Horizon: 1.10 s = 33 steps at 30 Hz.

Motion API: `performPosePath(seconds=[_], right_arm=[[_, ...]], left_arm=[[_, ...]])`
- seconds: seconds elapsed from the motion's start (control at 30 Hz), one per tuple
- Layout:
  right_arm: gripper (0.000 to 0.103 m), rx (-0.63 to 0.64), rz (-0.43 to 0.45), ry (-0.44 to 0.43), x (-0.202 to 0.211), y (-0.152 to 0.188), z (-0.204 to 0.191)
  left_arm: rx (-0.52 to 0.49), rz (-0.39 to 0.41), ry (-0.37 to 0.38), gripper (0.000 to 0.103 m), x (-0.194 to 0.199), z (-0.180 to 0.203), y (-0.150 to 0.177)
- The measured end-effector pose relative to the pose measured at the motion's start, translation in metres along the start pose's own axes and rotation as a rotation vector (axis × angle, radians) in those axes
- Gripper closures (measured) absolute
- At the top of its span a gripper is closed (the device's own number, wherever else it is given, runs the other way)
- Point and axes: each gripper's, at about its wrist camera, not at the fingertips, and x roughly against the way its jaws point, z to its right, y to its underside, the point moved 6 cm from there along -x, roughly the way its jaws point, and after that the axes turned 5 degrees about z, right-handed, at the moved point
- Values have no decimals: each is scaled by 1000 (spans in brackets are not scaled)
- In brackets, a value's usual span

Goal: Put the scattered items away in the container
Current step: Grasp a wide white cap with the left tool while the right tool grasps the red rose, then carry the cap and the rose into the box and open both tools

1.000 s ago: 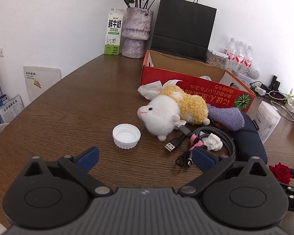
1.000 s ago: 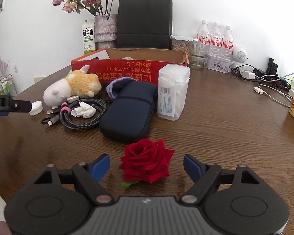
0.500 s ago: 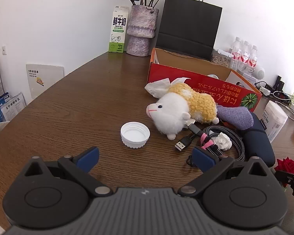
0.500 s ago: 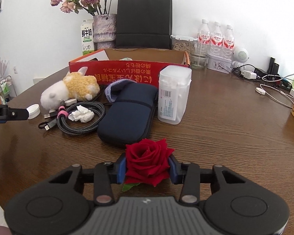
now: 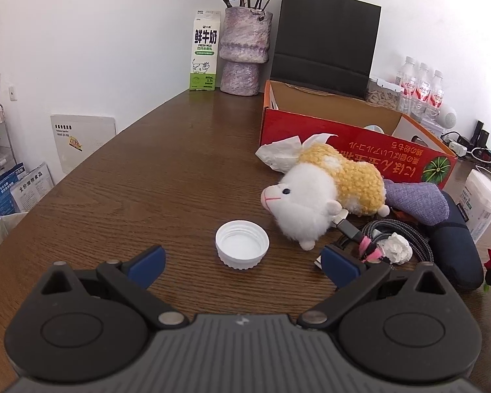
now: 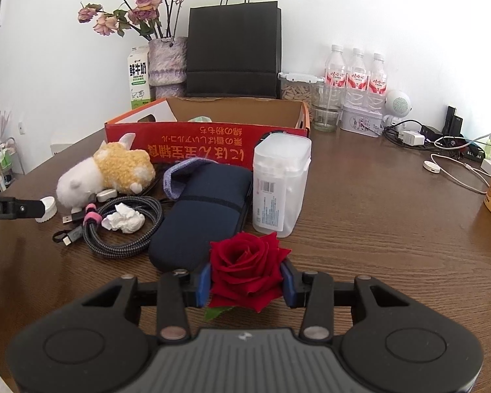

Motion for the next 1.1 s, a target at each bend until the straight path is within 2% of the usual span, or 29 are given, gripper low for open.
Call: performPosePath(seconds=[0.1,0.23,0.33,0.4,0.5,0.53,0.6,0.8,1.1], right_arm=[[63,-2,1,-1,-4,-2,0],[63,-8,4,-2,-7,-4,1],[63,-8,4,2,-8,-6,2],[63,-8,4,2,-9,-7,2],[63,-12,4,1,-10,-7,2],[63,-13,5,0,-10,-8,3],[63,-14,5,-1,-11,-8,3],[63,-18,6,-6,-10,-7,4],[63,-22,21,-10,-2,-7,5]], left_arm=[[-2,-3,-1,0,-6,-2,-2],[-23,5,-40,2,-16,-5,-4],[-26,-6,-49,16,-24,-7,-5],[-30,-19,-37,31,-28,-6,-4],[-46,-32,-36,45,-32,-3,-3],[-56,-31,-40,47,-32,-3,-3],[-65,-30,-46,59,-33,-2,-4],[-49,-24,-61,62,-31,-4,-4],[-43,26,-74,62,-16,-6,-11]])
